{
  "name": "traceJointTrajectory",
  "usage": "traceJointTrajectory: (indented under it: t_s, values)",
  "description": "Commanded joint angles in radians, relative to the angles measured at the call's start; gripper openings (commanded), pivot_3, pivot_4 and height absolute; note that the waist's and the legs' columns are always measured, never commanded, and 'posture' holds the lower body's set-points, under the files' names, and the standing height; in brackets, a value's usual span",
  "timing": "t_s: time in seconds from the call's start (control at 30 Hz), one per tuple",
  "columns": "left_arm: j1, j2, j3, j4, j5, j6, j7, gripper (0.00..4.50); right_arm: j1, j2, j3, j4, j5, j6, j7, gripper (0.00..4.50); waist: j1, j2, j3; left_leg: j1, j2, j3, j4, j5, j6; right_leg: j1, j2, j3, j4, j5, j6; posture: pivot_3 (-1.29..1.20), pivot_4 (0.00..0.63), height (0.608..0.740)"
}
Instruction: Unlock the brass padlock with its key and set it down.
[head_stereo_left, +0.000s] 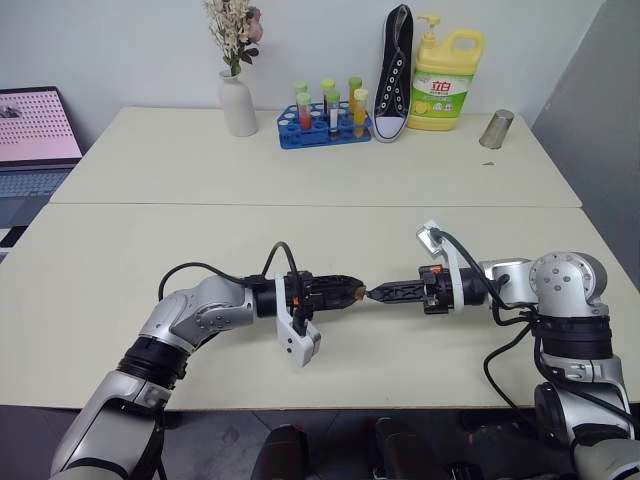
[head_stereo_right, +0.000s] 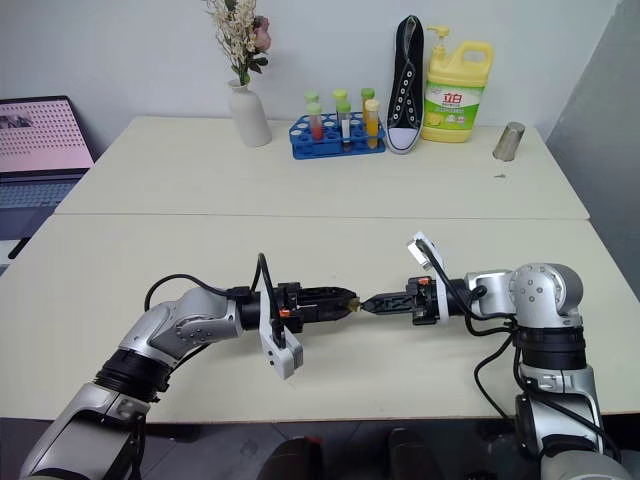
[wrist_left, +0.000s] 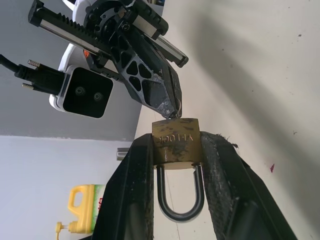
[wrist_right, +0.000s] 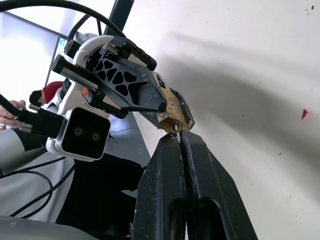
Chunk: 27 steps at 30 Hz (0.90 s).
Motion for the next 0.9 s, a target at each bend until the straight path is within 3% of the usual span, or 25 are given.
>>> traceJointTrajectory:
  t_s: [0.03,0.07,0.2,0.27,0.43,0.57,0.9]
  values:
    - [-0.001,-0.003,-0.027,-0.034,-0.001,-0.021,0.006,0.96,-0.022,0.001,0.005,-0.061,0.031,-0.018,0.023,0.00,0.000,0.000,0.000,0.000,0.000,0.000,0.000,0.000,0.000,0.000,0.000,0.000,0.000,0.000,0.000,0.00,0.150,0.740]
    - [-0.002,-0.003,-0.027,-0.033,-0.002,-0.021,0.007,0.96,-0.015,-0.006,0.014,-0.073,0.028,-0.033,0.033,0.00,0.000,0.000,0.000,0.000,0.000,0.000,0.000,0.000,0.000,0.000,0.000,0.000,0.000,0.000,0.000,0.00,0.150,0.740]
    - [-0.003,-0.001,-0.029,-0.029,-0.007,-0.014,0.010,0.96,0.034,-0.088,0.124,-0.171,-0.023,-0.174,0.123,0.92,0.000,0.000,0.000,0.000,0.000,0.000,0.000,0.000,0.000,0.000,0.000,0.000,0.000,0.000,0.000,0.00,0.150,0.740]
    - [-0.003,0.000,-0.030,-0.028,-0.012,-0.006,0.013,0.96,0.073,-0.169,0.214,-0.233,-0.118,-0.332,0.196,1.67,-0.001,0.000,0.000,0.000,0.000,0.000,0.000,0.000,0.000,0.000,0.000,0.000,-0.001,0.000,0.000,0.00,0.150,0.740]
    - [0.003,0.001,-0.025,-0.029,-0.025,0.011,0.020,0.96,0.134,-0.243,0.233,-0.271,-0.167,-0.494,0.291,3.43,0.000,0.000,0.000,0.000,0.000,0.000,0.000,0.000,0.000,0.000,0.000,-0.001,0.000,0.000,0.000,0.00,0.150,0.740]
    - [0.004,-0.008,-0.019,-0.033,-0.039,0.026,0.027,0.96,0.181,-0.213,0.205,-0.289,-0.194,-0.602,0.271,3.46,-0.001,0.000,0.000,0.000,0.000,0.000,0.000,0.000,0.000,0.000,0.000,-0.001,0.000,0.000,0.000,0.00,0.150,0.740]
    - [0.015,-0.014,-0.007,-0.047,-0.056,0.053,0.039,0.96,0.254,-0.056,0.164,-0.325,-0.164,-0.617,0.119,3.46,0.000,0.000,0.000,0.000,0.000,0.000,0.000,0.000,0.000,0.000,0.000,-0.001,0.000,0.000,0.000,0.00,0.150,0.740]
